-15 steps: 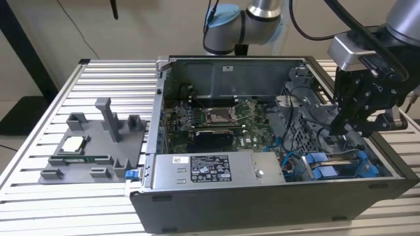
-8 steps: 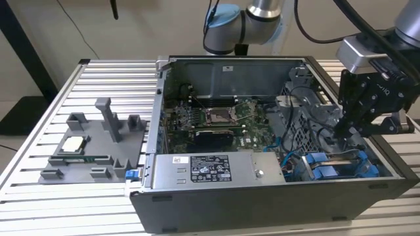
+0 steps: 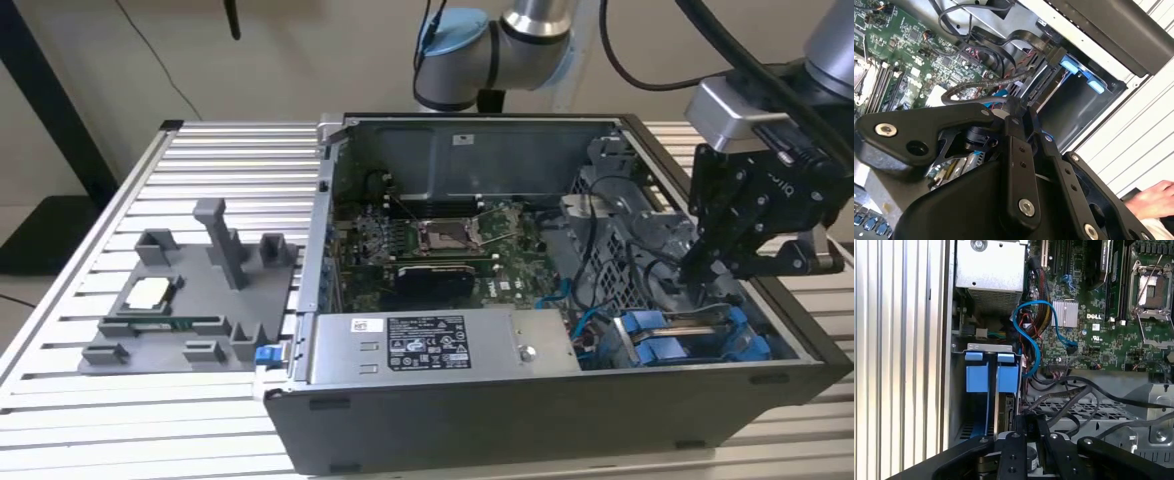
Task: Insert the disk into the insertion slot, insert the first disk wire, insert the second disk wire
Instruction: 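Insert the first disk wire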
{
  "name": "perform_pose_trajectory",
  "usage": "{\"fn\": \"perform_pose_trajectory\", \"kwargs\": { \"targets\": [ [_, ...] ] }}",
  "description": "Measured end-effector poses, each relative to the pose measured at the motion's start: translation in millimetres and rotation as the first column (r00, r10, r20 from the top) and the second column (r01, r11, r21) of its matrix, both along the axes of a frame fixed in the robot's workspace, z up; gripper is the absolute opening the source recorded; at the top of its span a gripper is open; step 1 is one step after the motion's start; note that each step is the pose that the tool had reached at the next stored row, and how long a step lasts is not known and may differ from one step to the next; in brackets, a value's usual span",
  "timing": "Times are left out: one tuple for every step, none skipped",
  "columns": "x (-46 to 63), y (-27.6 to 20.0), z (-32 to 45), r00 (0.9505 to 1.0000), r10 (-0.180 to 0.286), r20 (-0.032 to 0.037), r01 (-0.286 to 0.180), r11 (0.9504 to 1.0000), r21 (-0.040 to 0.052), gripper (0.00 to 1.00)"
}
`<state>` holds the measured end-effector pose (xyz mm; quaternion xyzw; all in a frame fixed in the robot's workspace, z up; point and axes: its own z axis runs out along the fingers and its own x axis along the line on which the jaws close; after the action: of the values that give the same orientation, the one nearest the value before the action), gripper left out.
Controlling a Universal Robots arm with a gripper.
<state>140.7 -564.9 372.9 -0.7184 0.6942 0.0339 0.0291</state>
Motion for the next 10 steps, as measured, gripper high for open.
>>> {"fn": "perform_pose_trajectory", "kwargs": {
  "targets": [
    [0.1, -0.2, -0.2, 1.0000, 0.000, 0.0000, 0.000, 1.0000, 0.0002, 0.20],
    [0.3, -1.1, -0.5, 1.0000, 0.000, -0.0004, 0.000, 1.0000, 0.0001, 0.20],
    [0.8, -2.5, -1.1, 1.0000, 0.000, -0.0018, 0.000, 1.0000, 0.0004, 0.20],
    [1.3, -4.2, -1.8, 1.0000, 0.000, -0.0040, 0.000, 1.0000, 0.0004, 0.20],
    [1.8, -5.7, -2.8, 1.0000, 0.000, -0.0064, 0.000, 1.0000, 0.0008, 0.20],
    [2.5, -7.0, -3.7, 1.0000, 0.000, -0.0090, 0.000, 1.0000, 0.0008, 0.20],
    [2.9, -8.2, -4.7, 0.9999, 0.000, -0.0119, 0.000, 1.0000, 0.0008, 0.20],
    [3.2, -9.1, -5.5, 0.9999, 0.000, -0.0152, 0.000, 1.0000, 0.0008, 0.20],
    [3.6, -10.2, -6.5, 0.9998, 0.000, -0.0188, 0.000, 1.0000, 0.0009, 0.20],
    [4.1, -10.9, -7.6, 0.9998, 0.000, -0.0210, 0.000, 1.0000, 0.0009, 0.20]
  ]
}}
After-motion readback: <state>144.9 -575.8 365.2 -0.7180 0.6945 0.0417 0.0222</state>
